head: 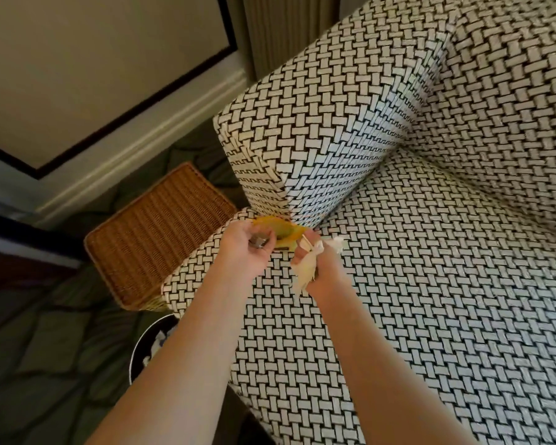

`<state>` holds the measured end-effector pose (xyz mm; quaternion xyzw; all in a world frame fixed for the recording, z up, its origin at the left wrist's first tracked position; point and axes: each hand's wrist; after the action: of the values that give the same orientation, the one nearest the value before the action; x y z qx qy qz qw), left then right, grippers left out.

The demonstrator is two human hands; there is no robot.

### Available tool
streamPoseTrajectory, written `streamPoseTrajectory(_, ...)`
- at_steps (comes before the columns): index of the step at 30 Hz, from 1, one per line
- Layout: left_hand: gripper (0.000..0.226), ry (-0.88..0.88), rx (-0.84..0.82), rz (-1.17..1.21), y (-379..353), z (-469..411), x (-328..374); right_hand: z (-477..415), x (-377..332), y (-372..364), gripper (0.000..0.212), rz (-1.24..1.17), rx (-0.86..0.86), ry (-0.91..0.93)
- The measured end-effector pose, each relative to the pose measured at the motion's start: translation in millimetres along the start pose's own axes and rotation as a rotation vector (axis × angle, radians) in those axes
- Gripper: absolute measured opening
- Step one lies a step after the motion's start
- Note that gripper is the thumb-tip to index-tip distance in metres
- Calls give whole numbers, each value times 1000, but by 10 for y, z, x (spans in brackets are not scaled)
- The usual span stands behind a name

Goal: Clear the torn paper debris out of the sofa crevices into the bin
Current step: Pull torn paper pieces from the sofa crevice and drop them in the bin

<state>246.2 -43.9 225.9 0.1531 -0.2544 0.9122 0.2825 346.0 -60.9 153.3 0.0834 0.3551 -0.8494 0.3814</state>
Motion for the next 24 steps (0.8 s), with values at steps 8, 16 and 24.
streamPoseTrajectory(8, 35, 42, 98, 26, -87, -117, 39, -40, 23, -27, 22, -67, 33, -2)
streamPoseTrajectory(16, 37, 59, 5, 52, -153, -44, 90, -14, -7, -84, 24, -55, 73, -13)
streamPoseTrajectory(24, 32, -24, -236, -186, 122, 19, -77, 34, 178, -134, 25, -125, 37, 63)
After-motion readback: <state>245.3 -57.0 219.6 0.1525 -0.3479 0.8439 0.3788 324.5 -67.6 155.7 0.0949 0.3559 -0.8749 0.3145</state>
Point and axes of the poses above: each hand's wrist, its own z-axis away from the middle knuckle, its own y-axis out of the back of the hand, x = y × z, and after that the axes turned 11 degrees about z, right-handed
